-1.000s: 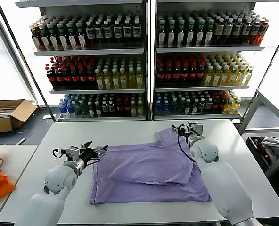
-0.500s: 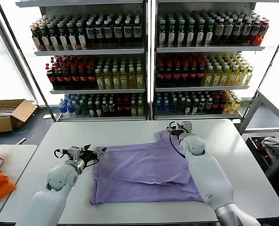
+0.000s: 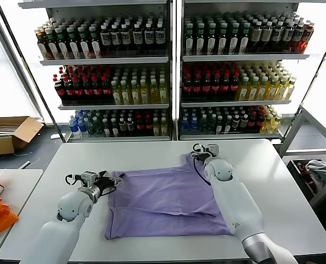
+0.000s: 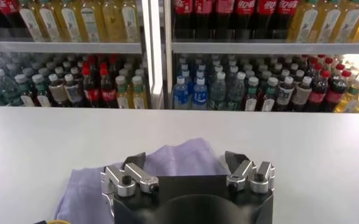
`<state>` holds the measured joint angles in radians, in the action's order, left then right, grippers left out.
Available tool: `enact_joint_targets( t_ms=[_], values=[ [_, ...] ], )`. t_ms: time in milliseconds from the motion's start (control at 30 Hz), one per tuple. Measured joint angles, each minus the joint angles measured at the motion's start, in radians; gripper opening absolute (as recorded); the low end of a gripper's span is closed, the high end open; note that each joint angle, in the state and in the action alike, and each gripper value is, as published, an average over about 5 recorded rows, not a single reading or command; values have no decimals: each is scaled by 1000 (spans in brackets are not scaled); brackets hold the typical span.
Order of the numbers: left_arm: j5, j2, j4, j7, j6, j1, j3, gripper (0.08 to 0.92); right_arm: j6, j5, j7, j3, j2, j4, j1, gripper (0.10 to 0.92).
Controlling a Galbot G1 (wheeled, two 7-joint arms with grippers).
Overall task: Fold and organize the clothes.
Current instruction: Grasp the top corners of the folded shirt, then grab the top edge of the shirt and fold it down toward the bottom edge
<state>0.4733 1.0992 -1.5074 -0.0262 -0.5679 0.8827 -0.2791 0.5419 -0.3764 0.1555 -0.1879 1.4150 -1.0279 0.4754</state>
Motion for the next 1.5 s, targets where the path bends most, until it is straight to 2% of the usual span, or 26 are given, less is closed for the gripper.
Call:
enact_joint_targets(
  t_ms=[100, 200, 800, 933, 1500],
  values=[
    [1, 1, 1, 1, 0, 1, 6, 724, 0, 2, 1, -1, 2, 0, 6, 786],
    [2, 2, 1, 1, -1, 4, 13, 637, -1, 2, 5, -1, 4, -2, 13, 707],
    [4, -10, -18, -2, 1, 20, 25, 125, 5, -30, 40, -6, -8, -62, 65, 188],
    [-5, -8, -27, -3, 15, 29, 20, 86, 5, -44, 50, -10, -14, -98, 84, 119],
    [-33, -37, -158, -17, 165, 113, -22, 84, -34, -101, 96, -59, -62, -404, 196, 114]
  ],
)
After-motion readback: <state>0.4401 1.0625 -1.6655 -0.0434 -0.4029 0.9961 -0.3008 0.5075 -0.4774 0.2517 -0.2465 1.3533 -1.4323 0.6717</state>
